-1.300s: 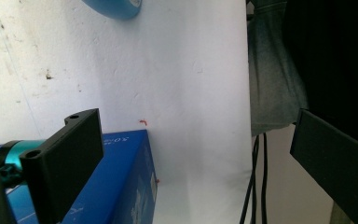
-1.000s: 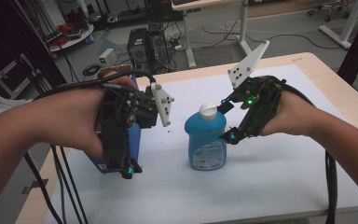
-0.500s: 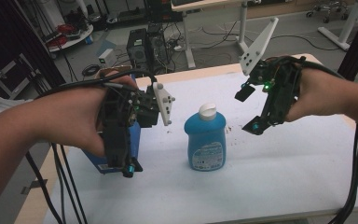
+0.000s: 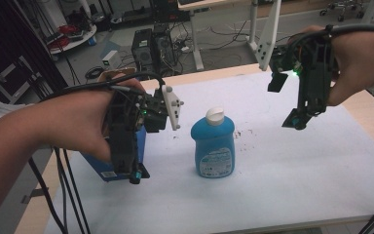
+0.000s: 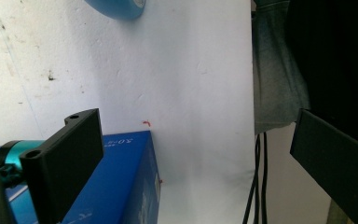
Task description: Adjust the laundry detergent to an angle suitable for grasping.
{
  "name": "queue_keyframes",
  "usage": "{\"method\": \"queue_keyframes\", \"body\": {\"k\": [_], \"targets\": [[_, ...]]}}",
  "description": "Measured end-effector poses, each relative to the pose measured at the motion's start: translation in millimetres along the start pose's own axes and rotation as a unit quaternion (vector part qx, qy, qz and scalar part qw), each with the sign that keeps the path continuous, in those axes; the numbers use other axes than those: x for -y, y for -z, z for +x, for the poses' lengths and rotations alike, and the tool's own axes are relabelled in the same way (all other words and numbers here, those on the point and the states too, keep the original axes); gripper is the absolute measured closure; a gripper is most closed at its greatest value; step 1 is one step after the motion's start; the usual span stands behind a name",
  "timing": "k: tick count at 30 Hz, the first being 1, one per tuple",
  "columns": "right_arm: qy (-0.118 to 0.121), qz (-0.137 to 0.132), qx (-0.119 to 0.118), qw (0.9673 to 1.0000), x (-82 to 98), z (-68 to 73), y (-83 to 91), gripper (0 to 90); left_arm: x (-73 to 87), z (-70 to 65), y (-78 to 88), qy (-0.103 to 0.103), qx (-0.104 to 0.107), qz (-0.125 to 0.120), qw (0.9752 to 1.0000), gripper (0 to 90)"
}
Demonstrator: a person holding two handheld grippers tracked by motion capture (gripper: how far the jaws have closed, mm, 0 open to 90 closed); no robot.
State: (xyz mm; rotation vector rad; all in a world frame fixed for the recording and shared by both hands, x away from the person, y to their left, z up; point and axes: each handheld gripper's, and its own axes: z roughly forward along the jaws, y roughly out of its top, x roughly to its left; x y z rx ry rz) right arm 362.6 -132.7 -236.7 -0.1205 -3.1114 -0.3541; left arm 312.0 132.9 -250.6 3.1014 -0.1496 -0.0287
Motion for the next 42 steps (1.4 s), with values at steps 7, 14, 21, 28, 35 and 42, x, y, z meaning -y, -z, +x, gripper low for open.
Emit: {"method": "queue_keyframes", "body": {"k": [7, 14, 21, 28, 35, 42], "targets": [[0.008, 0.055, -0.008, 0.9984, -5.6, 4.4, 22.2, 0.8, -4.3, 3.8, -0.8, -0.001, 0.002, 0.0, 1.0, 2.7], [0.01, 0.073, -0.019, 0.9971, -11.6, 9.9, 44.1, 0.9, -7.4, 6.7, -1.7, -0.003, 0.004, -0.004, 1.0, 2.7], [0.008, 0.085, -0.014, 0.9962, -14.4, 14.3, 67.8, 0.9, -10.5, 10.9, -1.8, -0.002, 0.006, -0.01, 0.9999, 2.7], [0.003, 0.086, -0.011, 0.9963, -13.4, 16.7, 76.6, 0.9, -14.2, 14.0, -0.8, 0.001, 0.011, -0.018, 0.9998, 2.7], [0.001, 0.085, -0.01, 0.9964, -12.5, 16.7, 79.0, 0.9, -20.4, 16.3, 2.1, 0.001, 0.009, -0.014, 0.9999, 2.7], [0.004, 0.083, -0.012, 0.9965, -12.7, 17.4, 79.7, 0.9, -21.7, 20.7, 5.4, 0.008, 0.008, -0.015, 0.9998, 2.7]]}}
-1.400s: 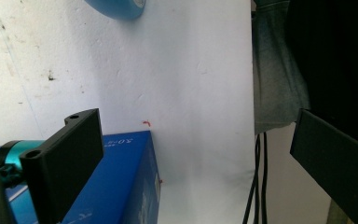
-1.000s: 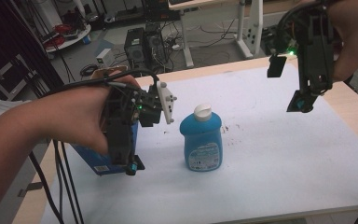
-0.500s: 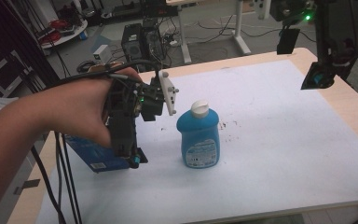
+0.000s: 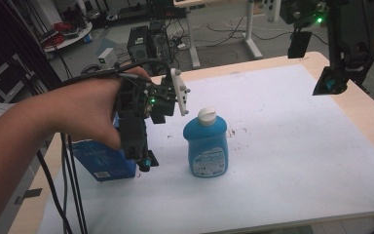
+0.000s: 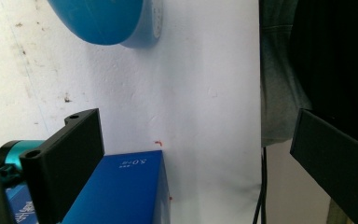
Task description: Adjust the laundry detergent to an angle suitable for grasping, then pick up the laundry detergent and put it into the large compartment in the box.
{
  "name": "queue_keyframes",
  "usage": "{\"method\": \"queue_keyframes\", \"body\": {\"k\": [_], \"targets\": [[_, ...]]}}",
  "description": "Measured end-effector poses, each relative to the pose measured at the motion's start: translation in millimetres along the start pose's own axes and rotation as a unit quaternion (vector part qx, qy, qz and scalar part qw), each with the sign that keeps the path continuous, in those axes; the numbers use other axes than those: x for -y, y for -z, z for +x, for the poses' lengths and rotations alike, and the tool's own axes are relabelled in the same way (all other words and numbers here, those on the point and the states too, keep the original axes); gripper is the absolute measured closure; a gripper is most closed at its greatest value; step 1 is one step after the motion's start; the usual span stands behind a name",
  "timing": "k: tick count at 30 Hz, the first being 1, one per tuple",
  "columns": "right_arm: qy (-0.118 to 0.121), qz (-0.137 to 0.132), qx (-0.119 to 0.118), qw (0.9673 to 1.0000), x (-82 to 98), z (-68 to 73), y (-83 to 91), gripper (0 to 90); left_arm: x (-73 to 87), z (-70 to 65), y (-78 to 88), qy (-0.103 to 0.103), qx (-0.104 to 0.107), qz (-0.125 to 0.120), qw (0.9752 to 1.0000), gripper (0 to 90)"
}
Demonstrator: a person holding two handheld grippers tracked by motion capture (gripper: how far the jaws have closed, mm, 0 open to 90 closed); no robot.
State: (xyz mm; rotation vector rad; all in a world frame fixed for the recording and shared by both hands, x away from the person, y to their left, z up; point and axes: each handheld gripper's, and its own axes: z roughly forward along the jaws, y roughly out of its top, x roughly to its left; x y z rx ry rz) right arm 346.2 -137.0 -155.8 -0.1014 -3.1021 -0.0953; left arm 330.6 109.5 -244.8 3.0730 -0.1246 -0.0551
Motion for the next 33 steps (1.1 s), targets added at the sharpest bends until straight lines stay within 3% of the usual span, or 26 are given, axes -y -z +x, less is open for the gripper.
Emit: {"method": "queue_keyframes", "body": {"k": [33], "targets": [[0.003, 0.001, 0.005, 1.0, -4.9, -4.0, -3.1, 0.9, 5.6, 3.8, 3.5, 0.013, -0.003, -0.003, 0.9999, 2.7]]}}
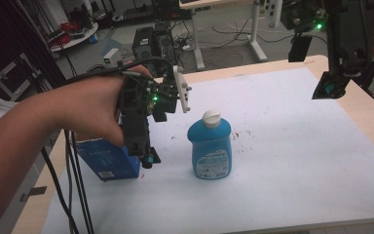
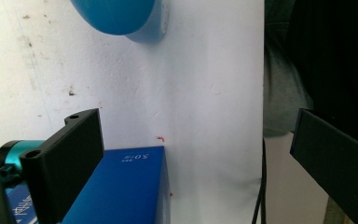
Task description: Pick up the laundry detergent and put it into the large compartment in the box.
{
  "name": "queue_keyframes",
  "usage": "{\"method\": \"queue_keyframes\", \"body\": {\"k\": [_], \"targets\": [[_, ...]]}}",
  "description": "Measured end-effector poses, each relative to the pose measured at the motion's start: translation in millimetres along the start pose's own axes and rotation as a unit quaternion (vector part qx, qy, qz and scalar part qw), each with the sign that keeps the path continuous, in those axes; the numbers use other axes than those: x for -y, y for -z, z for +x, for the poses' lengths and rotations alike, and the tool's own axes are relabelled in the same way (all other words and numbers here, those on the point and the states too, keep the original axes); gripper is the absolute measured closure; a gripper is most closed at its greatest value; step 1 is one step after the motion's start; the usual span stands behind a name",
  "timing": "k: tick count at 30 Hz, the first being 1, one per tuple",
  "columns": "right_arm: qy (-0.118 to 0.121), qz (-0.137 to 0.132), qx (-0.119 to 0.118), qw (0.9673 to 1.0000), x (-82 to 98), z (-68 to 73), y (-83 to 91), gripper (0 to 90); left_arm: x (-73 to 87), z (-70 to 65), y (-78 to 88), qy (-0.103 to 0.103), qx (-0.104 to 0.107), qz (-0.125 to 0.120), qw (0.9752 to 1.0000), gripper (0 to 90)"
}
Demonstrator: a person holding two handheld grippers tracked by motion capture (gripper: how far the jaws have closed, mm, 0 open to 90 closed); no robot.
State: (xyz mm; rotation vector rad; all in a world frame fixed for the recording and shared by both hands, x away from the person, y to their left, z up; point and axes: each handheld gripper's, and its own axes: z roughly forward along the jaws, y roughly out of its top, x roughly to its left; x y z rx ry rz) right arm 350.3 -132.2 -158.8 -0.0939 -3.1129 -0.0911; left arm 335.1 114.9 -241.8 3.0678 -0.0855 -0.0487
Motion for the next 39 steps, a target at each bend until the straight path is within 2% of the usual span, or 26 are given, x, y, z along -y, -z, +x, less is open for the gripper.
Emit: {"method": "queue_keyframes", "body": {"k": [10, 14, 18, 24, 29, 39], "targets": [[-0.003, -0.008, 0.002, 1.0, 5.5, -0.6, 1.6, 0.9, -7.9, 6.4, 10.4, 0.006, -0.02, -0.008, 0.9998, 2.7], [-0.007, -0.004, 0.003, 1.0, 7.5, -1.6, 1.2, 0.9, -14.7, 11.9, 14.3, 0.011, -0.027, -0.019, 0.9994, 2.7], [-0.006, -0.007, 0.004, 1.0, 7.8, -0.7, 2.1, 0.9, -22.7, 16.1, 14.2, 0.016, -0.024, -0.038, 0.9989, 2.7], [-0.006, -0.005, 0.002, 1.0, 8.9, 0.5, 2.6, 0.9, -27.2, 18.3, 11.3, 0.02, -0.026, -0.042, 0.9986, 2.7], [-0.01, -0.005, 0.005, 0.9999, 11.3, 0.7, 5.8, 0.8, -29.3, 21.7, 8.0, 0.031, -0.02, -0.059, 0.9976, 2.7], [-0.012, -0.006, 0.008, 0.9999, 13.2, 1.2, 7.9, 0.8, -42.1, 29.7, -5.7, 0.033, -0.009, -0.065, 0.9973, 2.7]]}}
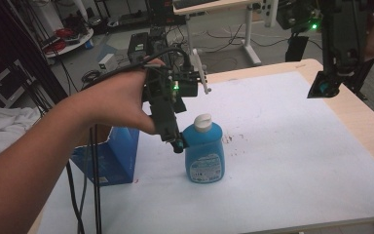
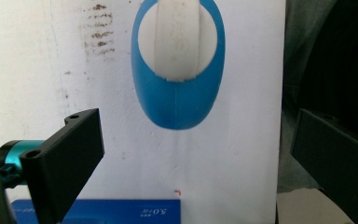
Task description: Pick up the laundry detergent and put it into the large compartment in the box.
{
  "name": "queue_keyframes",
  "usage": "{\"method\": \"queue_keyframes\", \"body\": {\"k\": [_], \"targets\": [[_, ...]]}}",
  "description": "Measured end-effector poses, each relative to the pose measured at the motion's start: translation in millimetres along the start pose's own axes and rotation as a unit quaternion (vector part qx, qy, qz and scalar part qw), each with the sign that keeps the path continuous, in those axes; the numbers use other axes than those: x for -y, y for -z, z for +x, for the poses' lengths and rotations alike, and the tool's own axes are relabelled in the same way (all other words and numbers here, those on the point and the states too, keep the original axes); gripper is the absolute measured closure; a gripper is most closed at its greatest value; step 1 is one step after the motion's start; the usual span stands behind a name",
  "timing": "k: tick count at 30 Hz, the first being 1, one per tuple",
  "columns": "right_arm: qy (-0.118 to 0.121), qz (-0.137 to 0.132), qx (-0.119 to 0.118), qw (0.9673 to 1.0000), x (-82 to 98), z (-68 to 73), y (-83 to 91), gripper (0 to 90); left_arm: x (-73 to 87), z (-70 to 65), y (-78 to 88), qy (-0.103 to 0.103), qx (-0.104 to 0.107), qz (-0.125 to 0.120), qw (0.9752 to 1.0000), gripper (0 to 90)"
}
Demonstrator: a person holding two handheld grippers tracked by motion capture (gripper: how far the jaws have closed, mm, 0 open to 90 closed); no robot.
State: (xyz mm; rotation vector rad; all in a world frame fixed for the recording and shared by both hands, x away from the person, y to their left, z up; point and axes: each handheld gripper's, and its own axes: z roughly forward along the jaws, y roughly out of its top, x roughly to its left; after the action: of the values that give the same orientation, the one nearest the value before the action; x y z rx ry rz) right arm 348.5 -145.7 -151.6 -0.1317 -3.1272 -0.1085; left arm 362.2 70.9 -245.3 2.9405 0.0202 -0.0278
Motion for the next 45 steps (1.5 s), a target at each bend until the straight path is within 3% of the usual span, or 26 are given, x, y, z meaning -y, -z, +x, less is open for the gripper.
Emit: {"method": "queue_keyframes", "body": {"k": [7, 23, 33, 45], "targets": [[0.001, 0.001, -0.001, 1.0, -1.8, -0.8, -2.5, 0.9, -7.1, 2.0, -9.5, 0.0, 0.005, 0.0, 1.0, 2.7], [0.0, 0.0, -0.003, 1.0, -2.1, -3.1, -6.7, 0.9, -23.5, 9.8, -41.8, -0.003, 0.004, 0.025, 0.9997, 2.7], [-0.002, 0.001, -0.003, 1.0, -2.4, -4.6, -9.3, 0.8, -31.3, 10.2, -53.4, -0.01, 0.0, 0.043, 0.999, 2.7], [-0.007, -0.002, -0.001, 1.0, 0.7, -4.7, -9.1, 0.9, -34.8, 10.8, -61.5, -0.012, -0.009, 0.039, 0.9991, 4.0]]}}
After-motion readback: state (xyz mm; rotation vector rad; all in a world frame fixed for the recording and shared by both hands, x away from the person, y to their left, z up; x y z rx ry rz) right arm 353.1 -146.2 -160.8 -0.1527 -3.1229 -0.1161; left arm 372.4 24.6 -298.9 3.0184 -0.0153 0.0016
